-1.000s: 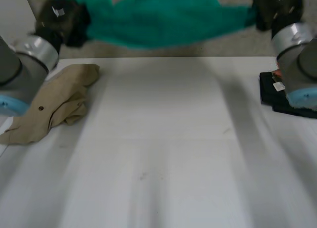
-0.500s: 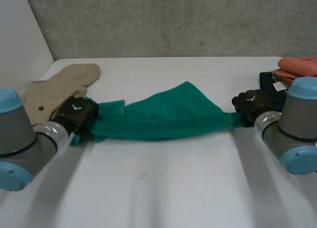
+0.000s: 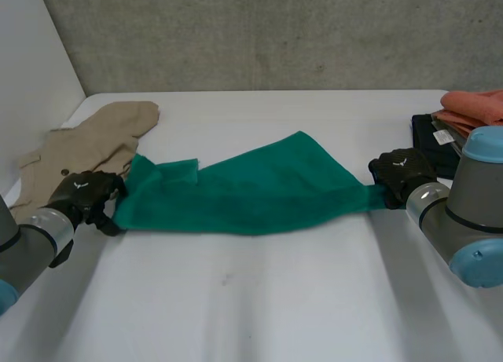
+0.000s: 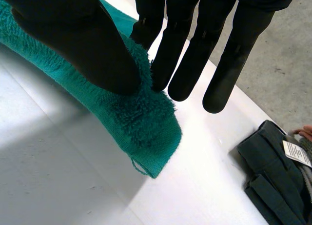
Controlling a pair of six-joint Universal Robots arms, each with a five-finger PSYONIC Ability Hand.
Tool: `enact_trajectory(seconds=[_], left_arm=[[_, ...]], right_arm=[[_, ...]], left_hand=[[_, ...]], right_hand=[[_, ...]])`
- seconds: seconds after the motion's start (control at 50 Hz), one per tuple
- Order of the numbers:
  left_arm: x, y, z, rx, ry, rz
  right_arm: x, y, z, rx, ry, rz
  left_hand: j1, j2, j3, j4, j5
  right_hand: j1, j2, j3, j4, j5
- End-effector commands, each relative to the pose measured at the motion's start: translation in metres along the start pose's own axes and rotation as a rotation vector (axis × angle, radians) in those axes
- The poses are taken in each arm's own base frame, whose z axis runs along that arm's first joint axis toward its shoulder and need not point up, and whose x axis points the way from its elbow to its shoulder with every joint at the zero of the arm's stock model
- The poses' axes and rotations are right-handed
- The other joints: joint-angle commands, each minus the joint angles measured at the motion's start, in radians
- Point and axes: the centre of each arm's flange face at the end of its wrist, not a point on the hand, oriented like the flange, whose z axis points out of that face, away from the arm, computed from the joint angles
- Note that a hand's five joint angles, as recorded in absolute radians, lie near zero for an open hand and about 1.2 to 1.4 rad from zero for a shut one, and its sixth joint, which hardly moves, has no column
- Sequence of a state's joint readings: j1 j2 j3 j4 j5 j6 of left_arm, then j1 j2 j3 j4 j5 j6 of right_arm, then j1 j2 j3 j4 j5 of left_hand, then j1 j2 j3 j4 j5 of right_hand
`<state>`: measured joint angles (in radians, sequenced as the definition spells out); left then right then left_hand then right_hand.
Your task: Fold the laundry.
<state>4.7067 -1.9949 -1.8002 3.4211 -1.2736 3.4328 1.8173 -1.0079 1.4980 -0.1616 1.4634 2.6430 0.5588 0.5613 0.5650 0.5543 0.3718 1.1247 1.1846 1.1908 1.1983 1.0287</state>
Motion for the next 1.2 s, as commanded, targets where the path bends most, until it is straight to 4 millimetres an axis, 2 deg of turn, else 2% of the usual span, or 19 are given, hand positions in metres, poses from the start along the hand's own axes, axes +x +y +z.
enact_trajectory(seconds=[0.02, 0.12, 0.4, 0.46, 0.5, 0.6, 0.62, 0.7, 0.72, 0.78, 0.8, 0.84, 0.86, 0.92, 0.96, 1.04, 1.16, 1.2], left_arm=[[-0.007, 0.009, 0.017, -0.005, -0.031, 0.008], [-0.006, 0.008, 0.019, 0.001, -0.017, -0.002], [0.013, 0.008, 0.021, 0.026, 0.056, -0.014], [0.016, 0.009, 0.023, 0.026, 0.065, -0.006], [0.016, 0.008, 0.026, 0.031, 0.065, 0.006], [0.007, -0.005, 0.021, 0.036, 0.004, 0.055], [0.007, -0.008, 0.017, 0.030, -0.007, 0.065], [0.004, -0.040, -0.023, 0.009, -0.040, 0.120], [0.007, -0.054, -0.046, -0.004, -0.027, 0.140], [0.014, -0.071, -0.081, -0.036, 0.008, 0.165], [0.016, -0.082, -0.103, -0.048, 0.030, 0.187], [0.019, -0.092, -0.122, -0.055, 0.050, 0.216], [0.022, -0.099, -0.139, -0.062, 0.070, 0.246], [0.022, -0.114, -0.157, -0.031, 0.075, 0.300], [0.015, -0.122, -0.157, -0.010, 0.053, 0.336], [0.009, -0.117, -0.143, -0.052, 0.051, 0.333], [0.026, -0.089, -0.102, -0.170, 0.172, 0.343], [0.030, -0.077, -0.078, -0.196, 0.190, 0.383]], right_arm=[[0.001, 0.001, -0.002, -0.008, 0.000, 0.004], [0.002, 0.000, -0.004, -0.005, 0.003, 0.007], [0.001, -0.001, -0.008, -0.007, 0.001, 0.002], [0.001, -0.001, -0.008, -0.008, 0.002, 0.002], [0.001, 0.000, -0.008, -0.011, 0.005, 0.001], [0.005, -0.004, -0.011, -0.021, 0.005, -0.019], [0.007, -0.006, -0.014, -0.029, 0.005, -0.029], [0.018, -0.017, -0.042, -0.114, -0.013, -0.158], [0.026, -0.022, -0.058, -0.161, -0.012, -0.226], [0.038, -0.033, -0.085, -0.212, -0.001, -0.320], [0.045, -0.040, -0.101, -0.229, 0.006, -0.371], [0.052, -0.050, -0.115, -0.225, 0.022, -0.411], [0.058, -0.057, -0.127, -0.217, 0.037, -0.441], [0.066, -0.069, -0.142, -0.197, 0.067, -0.466], [0.073, -0.080, -0.151, -0.156, 0.099, -0.469], [0.070, -0.078, -0.146, -0.143, 0.049, -0.450], [0.051, -0.044, -0.115, -0.252, -0.102, -0.425], [0.045, -0.030, -0.095, -0.302, -0.143, -0.427]], left_hand=[[0.095, 0.092, 0.089, 0.099, 0.107], [0.224, 0.222, 0.218, 0.229, 0.237], [0.183, 0.181, 0.177, 0.187, 0.196], [0.350, 0.347, 0.344, 0.354, 0.362], [0.792, 0.789, 0.786, 0.796, 0.804], [0.837, 0.835, 0.831, 0.842, 0.850], [0.837, 0.835, 0.831, 0.842, 0.850], [0.837, 0.835, 0.831, 0.842, 0.850], [0.837, 0.835, 0.831, 0.842, 0.850], [0.837, 0.835, 0.831, 0.842, 0.850], [0.837, 0.835, 0.831, 0.842, 0.850], [0.837, 0.835, 0.831, 0.842, 0.850], [0.837, 0.835, 0.831, 0.842, 0.850], [0.837, 0.835, 0.831, 0.842, 0.850], [0.837, 0.835, 0.831, 0.842, 0.850], [0.837, 0.835, 0.831, 0.842, 0.850], [0.837, 0.835, 0.831, 0.842, 0.850], [0.837, 0.835, 0.831, 0.842, 0.850]], right_hand=[[0.272, 0.212, 0.205, 0.198, 0.193], [0.272, 0.212, 0.205, 0.198, 0.193], [0.272, 0.212, 0.205, 0.198, 0.193], [0.272, 0.212, 0.205, 0.198, 0.193], [0.272, 0.212, 0.205, 0.198, 0.193], [0.272, 0.212, 0.205, 0.198, 0.193], [0.272, 0.212, 0.205, 0.198, 0.193], [0.272, 0.212, 0.205, 0.198, 0.193], [0.272, 0.212, 0.205, 0.198, 0.193], [0.272, 0.212, 0.205, 0.198, 0.193], [0.272, 0.212, 0.205, 0.198, 0.193], [0.272, 0.212, 0.205, 0.198, 0.193], [0.272, 0.212, 0.205, 0.198, 0.193], [0.272, 0.212, 0.205, 0.198, 0.193], [0.272, 0.212, 0.205, 0.198, 0.193], [0.272, 0.212, 0.205, 0.198, 0.193], [0.272, 0.212, 0.205, 0.198, 0.193], [0.272, 0.212, 0.205, 0.198, 0.193]])
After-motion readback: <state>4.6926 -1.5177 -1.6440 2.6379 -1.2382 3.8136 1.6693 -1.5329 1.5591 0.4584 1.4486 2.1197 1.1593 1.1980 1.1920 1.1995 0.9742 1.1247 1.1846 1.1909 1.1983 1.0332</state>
